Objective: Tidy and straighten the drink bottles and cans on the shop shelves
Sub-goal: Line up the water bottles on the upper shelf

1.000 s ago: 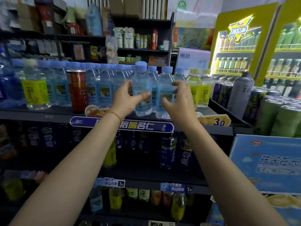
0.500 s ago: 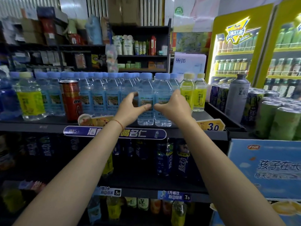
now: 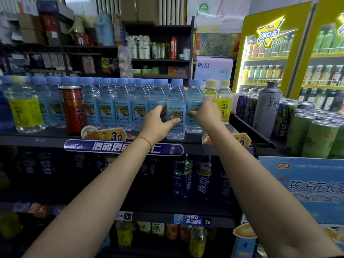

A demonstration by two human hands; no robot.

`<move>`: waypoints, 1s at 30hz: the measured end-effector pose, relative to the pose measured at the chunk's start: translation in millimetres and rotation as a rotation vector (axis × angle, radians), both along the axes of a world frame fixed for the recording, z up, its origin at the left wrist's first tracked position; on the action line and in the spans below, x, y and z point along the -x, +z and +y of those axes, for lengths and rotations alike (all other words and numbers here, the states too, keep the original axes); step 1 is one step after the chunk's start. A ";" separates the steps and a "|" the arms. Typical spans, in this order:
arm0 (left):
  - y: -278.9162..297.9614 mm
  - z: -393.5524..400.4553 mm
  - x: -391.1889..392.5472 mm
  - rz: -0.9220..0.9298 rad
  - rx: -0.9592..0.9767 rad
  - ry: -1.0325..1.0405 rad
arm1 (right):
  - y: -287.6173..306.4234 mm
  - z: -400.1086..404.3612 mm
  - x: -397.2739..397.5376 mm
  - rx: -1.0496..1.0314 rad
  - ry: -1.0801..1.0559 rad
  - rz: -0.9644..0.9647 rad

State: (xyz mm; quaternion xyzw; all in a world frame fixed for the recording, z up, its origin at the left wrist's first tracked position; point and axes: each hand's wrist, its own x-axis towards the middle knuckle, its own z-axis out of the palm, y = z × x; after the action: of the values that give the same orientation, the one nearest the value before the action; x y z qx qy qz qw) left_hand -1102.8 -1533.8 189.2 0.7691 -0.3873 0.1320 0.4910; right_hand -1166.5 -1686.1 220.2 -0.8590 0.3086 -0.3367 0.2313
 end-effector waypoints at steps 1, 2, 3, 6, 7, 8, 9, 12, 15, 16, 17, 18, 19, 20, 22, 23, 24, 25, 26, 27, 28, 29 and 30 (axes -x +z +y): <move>-0.6 -0.6 1.2 0.001 0.004 0.007 | -0.7 -1.3 -1.4 -0.001 0.004 -0.026; -1.0 -1.0 2.3 -0.001 0.009 0.014 | -0.5 -1.0 -2.0 -0.011 0.010 -0.051; -1.3 -1.3 3.1 -0.001 0.013 0.020 | 0.0 -2.2 -3.2 -0.031 0.018 -0.072; -2.2 -2.5 6.3 0.003 0.009 0.032 | 3.1 -3.8 -3.1 -0.109 0.056 -0.102; -2.4 -2.5 7.3 0.004 0.007 0.038 | 3.1 -7.2 -3.9 -0.119 0.069 -0.095; -2.5 -2.3 8.7 0.001 0.006 0.046 | 4.1 -9.2 -2.5 -0.116 0.082 -0.085; -3.0 -2.6 9.7 0.000 0.008 0.055 | 5.7 -10.2 0.7 -0.106 0.098 -0.069; -6.0 -3.4 12.3 0.005 0.014 0.074 | 9.0 -10.6 17.2 -0.076 0.180 -0.048; -9.0 -6.1 15.9 0.024 0.008 0.047 | 5.9 -3.6 36.7 -0.099 0.287 -0.103; -9.8 -8.2 17.4 0.030 0.010 0.028 | 3.6 -0.9 41.6 -0.103 0.335 -0.105; -10.2 -10.7 19.4 0.032 0.008 0.017 | 0.7 0.8 45.0 -0.102 0.373 -0.079; -10.4 -13.7 21.8 0.025 0.000 0.013 | -2.1 1.9 47.9 -0.100 0.398 -0.050; -10.1 -17.4 23.6 0.015 -0.005 0.009 | -4.4 1.5 49.7 -0.100 0.406 -0.034; -9.7 -21.4 25.2 0.008 -0.007 0.002 | -6.2 1.2 51.6 -0.092 0.399 -0.039; -8.5 -28.9 27.6 0.002 -0.014 -0.012 | -9.6 -2.1 53.5 -0.075 0.355 -0.066; -8.2 -32.0 28.0 0.000 -0.019 -0.015 | -11.4 -3.6 53.6 -0.068 0.331 -0.074; -8.3 -34.2 27.9 0.000 -0.026 -0.014 | -13.5 -4.4 53.8 -0.073 0.316 -0.083; -8.2 -35.6 27.4 0.001 -0.035 -0.013 | -15.8 -5.5 53.4 -0.082 0.307 -0.091; -8.1 -36.4 26.5 0.002 -0.044 -0.011 | -17.9 -5.1 53.0 -0.083 0.296 -0.101; -7.8 -37.0 25.6 0.004 -0.053 -0.012 | -19.3 -4.7 52.0 -0.072 0.283 -0.109; -7.2 -37.3 25.0 0.004 -0.063 -0.013 | -20.1 -3.7 51.4 -0.057 0.268 -0.113; -6.6 -37.4 24.4 0.004 -0.076 -0.013 | -20.3 -3.8 49.8 -0.042 0.255 -0.112; -6.0 -37.2 23.7 0.001 -0.090 -0.014 | -19.8 -3.0 48.9 -0.030 0.247 -0.110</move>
State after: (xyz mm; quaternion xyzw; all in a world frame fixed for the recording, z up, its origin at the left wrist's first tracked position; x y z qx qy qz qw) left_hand -1126.5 -1571.0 183.2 0.7877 -0.3978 0.1108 0.4571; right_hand -1215.4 -1689.2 200.4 -0.8670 0.1924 -0.3478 0.3005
